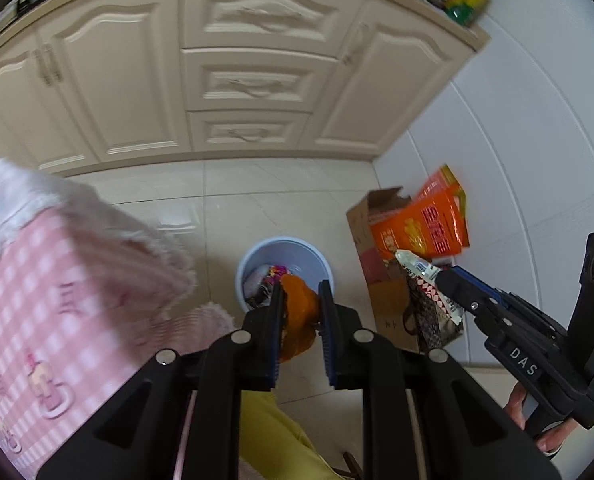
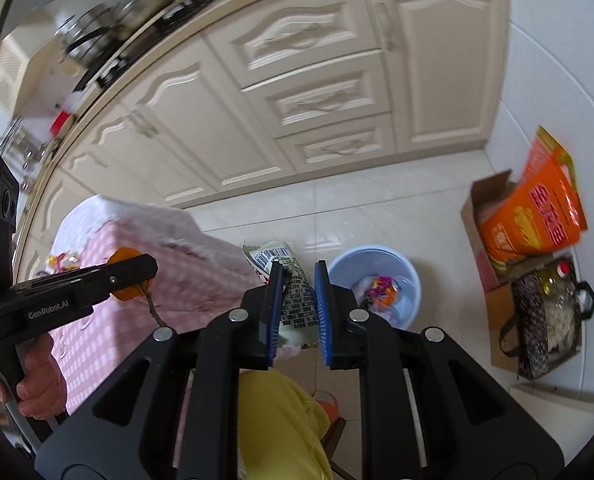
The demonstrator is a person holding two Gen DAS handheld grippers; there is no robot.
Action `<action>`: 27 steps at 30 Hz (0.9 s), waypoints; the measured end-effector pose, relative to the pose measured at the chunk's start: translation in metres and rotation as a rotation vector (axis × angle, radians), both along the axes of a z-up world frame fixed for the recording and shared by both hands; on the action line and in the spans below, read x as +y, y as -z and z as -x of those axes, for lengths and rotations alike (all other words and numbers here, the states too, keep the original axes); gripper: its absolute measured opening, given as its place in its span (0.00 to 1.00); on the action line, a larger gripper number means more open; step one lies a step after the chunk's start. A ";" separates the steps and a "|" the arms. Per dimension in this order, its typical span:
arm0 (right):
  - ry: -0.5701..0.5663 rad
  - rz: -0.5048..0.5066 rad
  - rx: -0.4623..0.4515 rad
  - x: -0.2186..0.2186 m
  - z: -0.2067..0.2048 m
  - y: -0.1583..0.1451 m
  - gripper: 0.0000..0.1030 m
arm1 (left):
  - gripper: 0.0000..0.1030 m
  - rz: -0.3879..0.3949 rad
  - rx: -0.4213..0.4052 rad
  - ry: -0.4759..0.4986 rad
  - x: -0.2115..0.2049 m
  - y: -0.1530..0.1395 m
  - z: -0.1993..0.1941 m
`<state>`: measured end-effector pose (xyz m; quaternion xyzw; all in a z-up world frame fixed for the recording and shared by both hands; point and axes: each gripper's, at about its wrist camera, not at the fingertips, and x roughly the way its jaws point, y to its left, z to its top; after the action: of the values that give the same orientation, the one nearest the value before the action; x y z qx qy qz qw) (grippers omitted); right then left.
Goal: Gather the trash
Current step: 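Carry the orange lollipop and wrapper with both tools over the blue bin, then open both tools to drop the lollipop and wrapper into the bin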
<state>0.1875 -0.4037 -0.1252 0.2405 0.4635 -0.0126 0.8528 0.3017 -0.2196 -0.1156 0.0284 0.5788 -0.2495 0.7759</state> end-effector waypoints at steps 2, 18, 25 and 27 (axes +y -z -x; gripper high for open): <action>0.025 -0.009 0.009 -0.012 0.004 0.005 0.16 | 0.16 -0.011 0.014 0.034 -0.022 0.007 0.000; 0.079 -0.043 0.050 -0.048 0.008 0.032 0.16 | 0.52 -0.082 -0.057 0.099 -0.076 0.029 -0.005; 0.022 -0.044 0.067 -0.029 -0.006 0.037 0.16 | 0.52 -0.095 -0.057 0.051 -0.050 0.027 -0.010; 0.001 -0.042 0.065 -0.022 -0.011 0.036 0.16 | 0.52 -0.099 -0.062 0.041 -0.043 0.026 -0.011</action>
<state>0.1989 -0.4259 -0.1610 0.2580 0.4910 -0.0109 0.8320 0.3123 -0.2629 -0.1416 0.0863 0.5656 -0.2355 0.7857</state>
